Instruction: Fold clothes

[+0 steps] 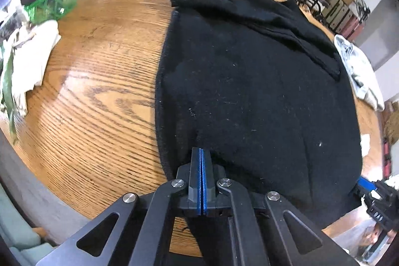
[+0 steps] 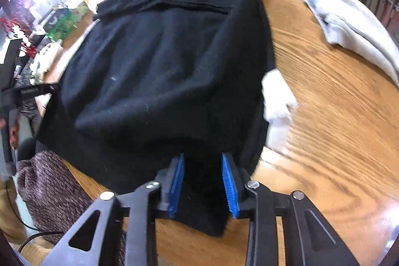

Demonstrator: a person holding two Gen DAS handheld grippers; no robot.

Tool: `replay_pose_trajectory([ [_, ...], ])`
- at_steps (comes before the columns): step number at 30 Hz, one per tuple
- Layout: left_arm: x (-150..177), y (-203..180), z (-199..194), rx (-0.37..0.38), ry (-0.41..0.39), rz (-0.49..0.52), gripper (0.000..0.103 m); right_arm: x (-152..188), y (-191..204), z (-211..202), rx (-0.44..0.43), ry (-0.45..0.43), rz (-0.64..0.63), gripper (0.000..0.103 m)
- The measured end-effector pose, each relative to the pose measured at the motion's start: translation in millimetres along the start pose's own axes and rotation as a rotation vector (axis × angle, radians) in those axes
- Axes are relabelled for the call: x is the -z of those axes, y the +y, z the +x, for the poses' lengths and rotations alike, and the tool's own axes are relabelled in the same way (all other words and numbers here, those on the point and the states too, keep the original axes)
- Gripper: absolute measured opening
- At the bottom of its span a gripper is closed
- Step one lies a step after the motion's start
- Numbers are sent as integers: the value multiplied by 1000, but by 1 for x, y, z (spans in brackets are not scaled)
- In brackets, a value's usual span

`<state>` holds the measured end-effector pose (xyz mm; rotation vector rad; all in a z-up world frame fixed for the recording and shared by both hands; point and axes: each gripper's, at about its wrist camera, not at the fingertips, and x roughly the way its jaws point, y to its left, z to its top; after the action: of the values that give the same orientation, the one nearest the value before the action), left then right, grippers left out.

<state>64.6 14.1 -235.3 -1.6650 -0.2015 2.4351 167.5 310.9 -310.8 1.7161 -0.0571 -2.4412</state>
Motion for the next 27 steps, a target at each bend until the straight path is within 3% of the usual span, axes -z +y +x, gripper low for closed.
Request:
replay_pose_trajectory([
  [3, -4, 3, 1, 11, 4, -35, 3, 4, -6, -1, 6, 1, 24, 29],
  [6, 0, 0, -22, 27, -27, -68, 4, 2, -5, -1, 2, -11, 22, 32],
  [8, 4, -15, -52, 108, -153, -19, 5, -3, -5, -13, -47, -55, 40, 34],
  [9, 6, -23, -65, 111, -206, 13, 8, -7, -5, -23, -65, -100, 52, 35],
  [11, 12, -47, -93, 75, -307, 96, 25, -14, -1, -47, -77, -202, 51, 45],
  [13, 18, -69, -110, 41, -363, 157, 67, -22, 12, -75, -50, -315, 2, 54],
  [15, 27, -89, -125, 36, -409, 192, 76, -28, 28, -98, -24, -389, -50, 64],
  [17, 32, -95, -130, 36, -422, 195, 77, -32, 42, -117, 0, -449, -92, 79],
  [19, 36, -101, -127, 19, -415, 182, 77, -34, 53, -131, 36, -499, -125, 88],
  [24, 43, -109, -116, -22, -339, 204, 77, -21, 67, -136, 12, -494, -119, 91],
  [27, 49, -110, -121, -56, -342, 222, 77, 2, 67, -140, 21, -483, -114, 92],
])
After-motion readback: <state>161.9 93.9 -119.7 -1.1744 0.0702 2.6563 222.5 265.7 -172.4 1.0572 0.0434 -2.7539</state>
